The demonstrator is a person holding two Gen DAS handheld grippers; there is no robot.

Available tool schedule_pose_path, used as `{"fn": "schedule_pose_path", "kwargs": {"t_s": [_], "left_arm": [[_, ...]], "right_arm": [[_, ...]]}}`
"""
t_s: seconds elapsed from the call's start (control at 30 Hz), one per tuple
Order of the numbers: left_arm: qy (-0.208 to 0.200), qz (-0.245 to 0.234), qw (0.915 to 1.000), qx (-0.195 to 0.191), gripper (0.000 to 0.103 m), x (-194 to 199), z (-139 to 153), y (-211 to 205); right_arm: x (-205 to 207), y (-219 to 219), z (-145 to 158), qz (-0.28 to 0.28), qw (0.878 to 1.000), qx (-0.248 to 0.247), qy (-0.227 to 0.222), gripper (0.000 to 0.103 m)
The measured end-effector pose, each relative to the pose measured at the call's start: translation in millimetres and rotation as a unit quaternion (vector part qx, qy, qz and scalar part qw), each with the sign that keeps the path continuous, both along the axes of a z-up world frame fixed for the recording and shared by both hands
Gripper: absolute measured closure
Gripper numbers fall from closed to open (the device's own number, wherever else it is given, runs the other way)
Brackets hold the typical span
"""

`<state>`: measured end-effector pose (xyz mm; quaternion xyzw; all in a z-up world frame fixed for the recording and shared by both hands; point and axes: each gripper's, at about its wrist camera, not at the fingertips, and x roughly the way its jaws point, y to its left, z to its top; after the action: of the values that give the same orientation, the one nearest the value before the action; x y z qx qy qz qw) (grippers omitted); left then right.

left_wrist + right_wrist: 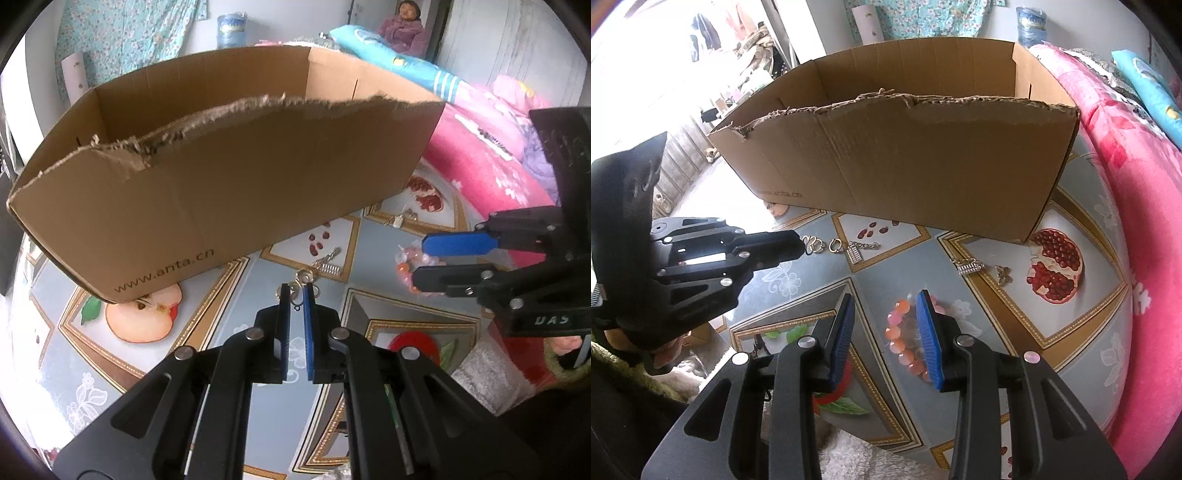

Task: Organize jewelry
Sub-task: 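Close the left gripper on the gold butterfly charm and lift it, then grasp a small gold ring with the right gripper while the left gripper holds the charm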

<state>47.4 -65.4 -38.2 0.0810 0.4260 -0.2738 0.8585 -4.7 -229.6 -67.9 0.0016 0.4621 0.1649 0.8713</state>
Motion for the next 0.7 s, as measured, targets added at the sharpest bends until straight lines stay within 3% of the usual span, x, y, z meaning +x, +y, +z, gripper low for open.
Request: {"fn": "schedule_pose_path", "kwargs": {"t_s": [0.33,0.7], "left_arm": [[-0.006,0.028,0.9995,0.009,0.097,0.0,2.7,14.6],[-0.007,0.068,0.9976,0.011,0.097,4.1,1.4,38.0]], "right_arm": [[2.8,11.8,0.4,0.020,1.000,0.003,-0.007,0.069],[24.5,72.0,-13.9,0.089,0.996,0.011,-0.022,0.069]]}}
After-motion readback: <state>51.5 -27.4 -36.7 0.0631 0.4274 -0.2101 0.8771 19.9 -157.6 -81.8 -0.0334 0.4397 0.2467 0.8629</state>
